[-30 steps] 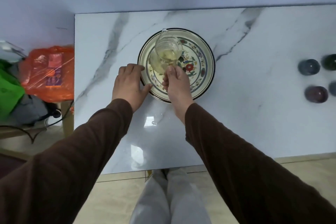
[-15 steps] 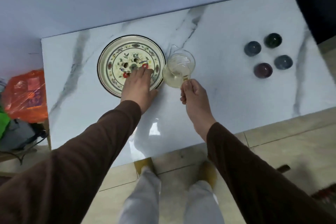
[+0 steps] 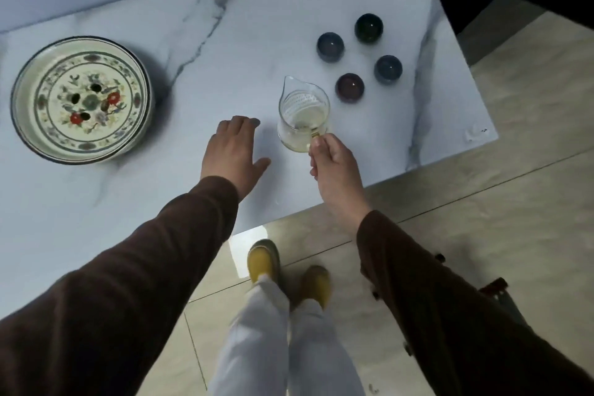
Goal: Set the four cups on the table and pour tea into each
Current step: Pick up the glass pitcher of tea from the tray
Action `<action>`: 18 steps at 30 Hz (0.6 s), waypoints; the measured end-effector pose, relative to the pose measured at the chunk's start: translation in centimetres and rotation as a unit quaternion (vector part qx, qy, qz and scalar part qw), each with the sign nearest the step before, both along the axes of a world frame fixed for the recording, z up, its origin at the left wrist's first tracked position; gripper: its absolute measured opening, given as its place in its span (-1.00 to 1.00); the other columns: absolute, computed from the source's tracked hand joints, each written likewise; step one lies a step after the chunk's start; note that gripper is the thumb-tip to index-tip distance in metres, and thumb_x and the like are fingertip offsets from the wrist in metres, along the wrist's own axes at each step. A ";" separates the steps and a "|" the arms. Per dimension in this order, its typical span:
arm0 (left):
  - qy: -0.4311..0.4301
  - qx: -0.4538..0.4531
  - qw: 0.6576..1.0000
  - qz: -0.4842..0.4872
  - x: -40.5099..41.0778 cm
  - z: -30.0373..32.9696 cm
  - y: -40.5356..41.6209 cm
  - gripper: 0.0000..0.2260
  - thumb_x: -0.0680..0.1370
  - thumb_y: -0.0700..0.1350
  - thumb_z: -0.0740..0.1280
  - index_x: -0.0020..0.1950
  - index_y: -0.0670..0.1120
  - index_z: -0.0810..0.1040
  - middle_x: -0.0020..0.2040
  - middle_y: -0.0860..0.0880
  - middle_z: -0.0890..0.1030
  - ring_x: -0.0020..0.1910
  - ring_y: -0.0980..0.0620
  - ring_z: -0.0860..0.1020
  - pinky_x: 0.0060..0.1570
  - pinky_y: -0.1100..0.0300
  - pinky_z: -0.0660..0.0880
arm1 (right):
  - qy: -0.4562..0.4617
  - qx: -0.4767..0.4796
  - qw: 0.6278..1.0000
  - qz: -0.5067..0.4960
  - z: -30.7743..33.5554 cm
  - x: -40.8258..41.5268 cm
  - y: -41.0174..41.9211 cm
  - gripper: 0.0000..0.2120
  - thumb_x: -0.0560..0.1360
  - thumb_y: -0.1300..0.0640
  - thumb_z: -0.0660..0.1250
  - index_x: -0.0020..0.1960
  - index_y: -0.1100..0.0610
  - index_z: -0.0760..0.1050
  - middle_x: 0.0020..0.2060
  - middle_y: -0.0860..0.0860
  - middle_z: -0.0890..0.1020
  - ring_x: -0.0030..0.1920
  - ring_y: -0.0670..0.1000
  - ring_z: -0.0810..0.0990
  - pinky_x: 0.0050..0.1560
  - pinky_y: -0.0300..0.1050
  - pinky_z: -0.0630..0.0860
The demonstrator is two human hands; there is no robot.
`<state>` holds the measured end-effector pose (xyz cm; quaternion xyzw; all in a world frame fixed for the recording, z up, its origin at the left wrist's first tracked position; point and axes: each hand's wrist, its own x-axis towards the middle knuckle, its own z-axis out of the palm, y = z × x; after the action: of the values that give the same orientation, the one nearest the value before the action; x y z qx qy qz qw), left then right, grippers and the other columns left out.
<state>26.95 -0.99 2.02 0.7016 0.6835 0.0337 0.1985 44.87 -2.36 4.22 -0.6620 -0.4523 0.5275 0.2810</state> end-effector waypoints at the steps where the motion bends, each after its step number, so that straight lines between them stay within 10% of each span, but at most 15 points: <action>1: -0.003 -0.002 1.000 -0.002 0.8 -0.2 0.5 -0.43 0.43 -0.01 0.43 0.39 -0.13 0.37 0.30 -0.13 0.45 0.26 -0.20 0.39 0.20 -0.04 0.40 | -0.002 -0.003 1.000 -0.003 -0.2 0.7 0.4 -0.71 0.64 -0.05 0.10 -0.24 -0.06 0.38 -0.36 -0.12 0.47 -0.32 -0.09 0.45 -0.24 -0.13 0.42; 18: -0.012 -0.003 0.997 0.072 11.3 -1.8 8.1 -0.40 0.42 0.00 0.46 0.39 -0.15 0.37 0.29 -0.15 0.46 0.24 -0.21 0.39 0.20 -0.05 0.40 | -0.011 0.034 0.998 0.060 -0.5 11.6 8.6 -0.75 0.62 -0.12 0.09 -0.22 -0.15 0.35 -0.38 -0.20 0.46 -0.32 -0.14 0.40 -0.14 0.08 0.48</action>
<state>38.22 7.12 0.19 0.6499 0.7297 0.0539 0.2055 56.49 6.29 3.67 -0.6292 -0.5118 0.5208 0.2662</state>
